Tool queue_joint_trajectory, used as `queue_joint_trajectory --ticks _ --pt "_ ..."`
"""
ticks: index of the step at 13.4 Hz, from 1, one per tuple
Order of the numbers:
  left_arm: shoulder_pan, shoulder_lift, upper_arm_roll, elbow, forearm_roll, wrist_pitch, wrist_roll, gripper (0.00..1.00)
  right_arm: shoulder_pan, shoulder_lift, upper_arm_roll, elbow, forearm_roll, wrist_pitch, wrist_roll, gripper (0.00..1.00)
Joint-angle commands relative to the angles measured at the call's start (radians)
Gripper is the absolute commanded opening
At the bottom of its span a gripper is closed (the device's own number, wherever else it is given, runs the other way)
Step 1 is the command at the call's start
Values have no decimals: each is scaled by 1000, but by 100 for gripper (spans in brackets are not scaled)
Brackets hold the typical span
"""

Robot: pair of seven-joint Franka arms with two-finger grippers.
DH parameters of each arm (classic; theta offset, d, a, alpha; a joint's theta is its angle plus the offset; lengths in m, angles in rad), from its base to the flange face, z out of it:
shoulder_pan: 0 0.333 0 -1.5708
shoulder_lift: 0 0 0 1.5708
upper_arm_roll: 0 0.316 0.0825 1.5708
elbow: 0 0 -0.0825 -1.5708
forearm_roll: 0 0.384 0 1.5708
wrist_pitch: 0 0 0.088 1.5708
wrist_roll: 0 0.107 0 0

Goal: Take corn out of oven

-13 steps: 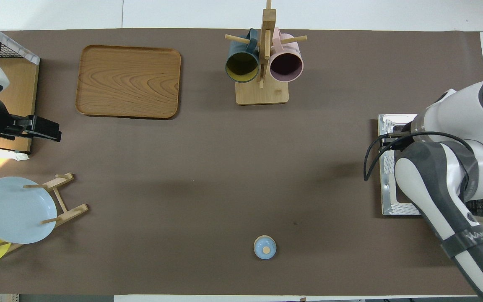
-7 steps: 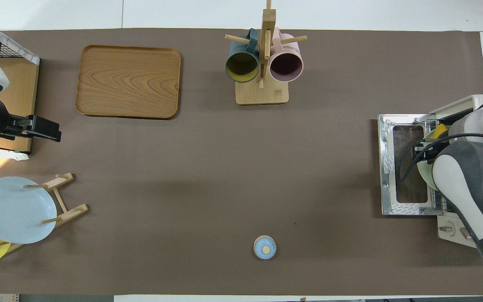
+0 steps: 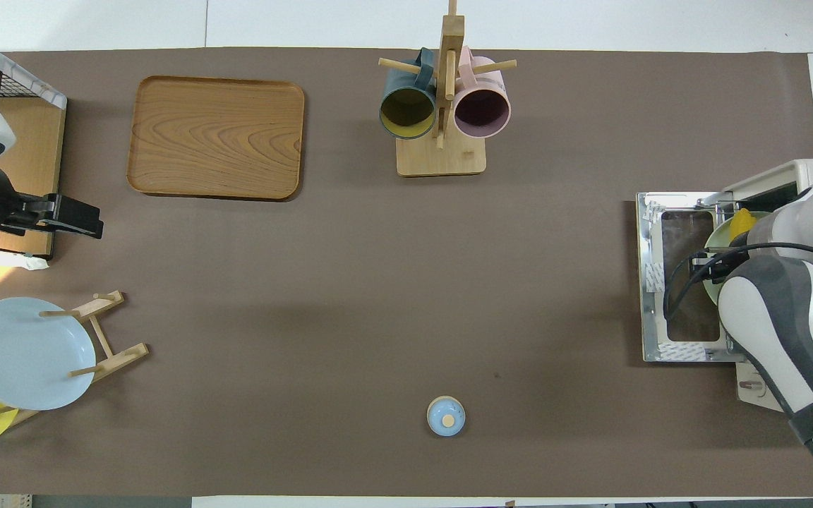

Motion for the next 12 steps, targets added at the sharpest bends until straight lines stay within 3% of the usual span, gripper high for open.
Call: queue_joint_trajectory --ticks 1,3,6,8,12 --pt "5 -16 -2 -15 15 11 5 100 -27 -35 3 -59 -10 54 -60 20" --pt "5 -16 -2 -15 16 11 5 100 -31 -38 3 -62 -10 57 -77 0" --pt "5 -16 -2 -15 16 11 5 100 -16 -41 5 -53 -11 20 -88 0" --pt "5 -16 -2 -15 16 11 5 100 13 -23 16 15 -25 -32 -82 0" --pt "5 -16 -2 -15 15 11 5 100 206 24 14 148 -92 -92 99 0"
